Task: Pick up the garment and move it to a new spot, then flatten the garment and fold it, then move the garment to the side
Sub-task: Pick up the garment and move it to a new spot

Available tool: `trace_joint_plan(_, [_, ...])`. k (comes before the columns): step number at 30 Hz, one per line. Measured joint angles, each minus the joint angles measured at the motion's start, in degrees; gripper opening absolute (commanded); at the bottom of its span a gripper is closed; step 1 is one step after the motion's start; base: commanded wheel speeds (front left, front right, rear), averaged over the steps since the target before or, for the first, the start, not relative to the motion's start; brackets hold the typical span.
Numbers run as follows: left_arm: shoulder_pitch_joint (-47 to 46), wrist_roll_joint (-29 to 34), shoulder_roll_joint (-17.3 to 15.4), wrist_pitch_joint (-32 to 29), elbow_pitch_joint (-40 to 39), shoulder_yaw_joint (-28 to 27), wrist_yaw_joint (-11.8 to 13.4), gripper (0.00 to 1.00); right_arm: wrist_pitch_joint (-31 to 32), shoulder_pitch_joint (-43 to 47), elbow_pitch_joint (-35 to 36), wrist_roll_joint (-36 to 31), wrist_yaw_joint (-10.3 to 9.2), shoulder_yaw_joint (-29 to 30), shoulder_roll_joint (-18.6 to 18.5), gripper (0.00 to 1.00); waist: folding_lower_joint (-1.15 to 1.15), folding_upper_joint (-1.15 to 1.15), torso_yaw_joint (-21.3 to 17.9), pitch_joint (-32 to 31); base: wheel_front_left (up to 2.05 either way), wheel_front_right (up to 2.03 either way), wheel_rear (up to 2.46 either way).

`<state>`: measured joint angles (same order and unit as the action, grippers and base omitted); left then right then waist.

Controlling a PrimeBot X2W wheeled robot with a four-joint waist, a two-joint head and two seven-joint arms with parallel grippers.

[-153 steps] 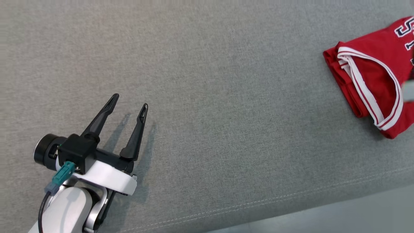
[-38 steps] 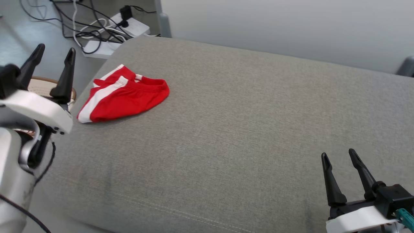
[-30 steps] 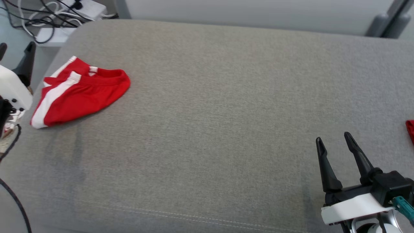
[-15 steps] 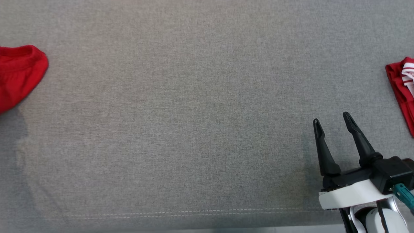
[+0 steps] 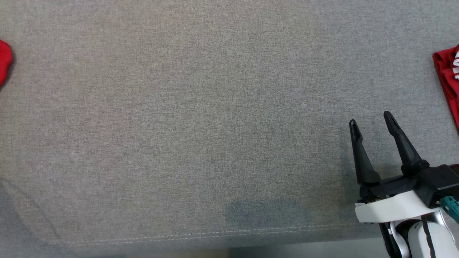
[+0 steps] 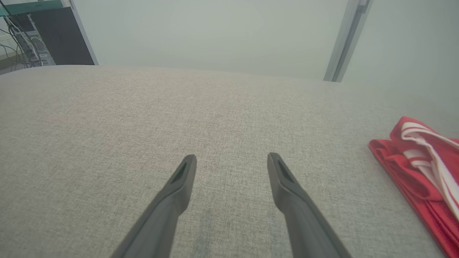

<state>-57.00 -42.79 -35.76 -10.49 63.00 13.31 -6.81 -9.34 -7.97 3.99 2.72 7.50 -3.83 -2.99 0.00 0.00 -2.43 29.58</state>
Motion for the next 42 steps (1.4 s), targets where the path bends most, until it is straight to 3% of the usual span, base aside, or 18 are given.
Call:
trace_joint_plan(15, [-6.0, 5.2, -0.3, 15.2, -1.0, 6.1, -0.3, 0.00, 0.5, 0.0, -0.1, 0.5, 0.00, 1.3, -0.3, 1.00, 0.00, 0.00, 3.2, -4.4, 0.00, 0.00, 0.00])
trace_joint_plan(24, [-0.6, 4.6, 5.9, 21.4, -16.4, 13.2, -0.2, 0.00, 0.2, 0.5, -1.4, 1.9, 0.00, 3.0, -0.2, 1.00, 0.00, 0.00, 5.0, -9.7, 0.00, 0.00, 0.00])
trace_joint_plan(28, [8.5, 5.4, 8.6, 19.9, -28.5, 16.2, 3.3, 0.00, 0.0, 2.0, -1.3, 2.4, 0.00, 3.8, 0.0, 1.00, 0.00, 0.00, 4.2, -11.0, 0.00, 0.00, 0.00])
trace_joint_plan(36, [20.0, 6.6, 13.3, 10.8, -52.7, 23.6, 12.8, 0.00, -1.4, 2.6, -1.4, 3.8, 0.00, 5.1, 0.6, 1.00, 0.00, 0.00, -0.8, -11.1, 0.00, 0.00, 0.00])
trace_joint_plan(42, [23.0, 7.9, 15.1, 7.0, -59.5, 28.2, 14.9, 0.00, -2.8, 2.6, -3.1, 6.7, 0.00, 4.8, 0.6, 1.00, 0.00, 0.00, -6.5, -11.0, 0.00, 0.00, 0.00])
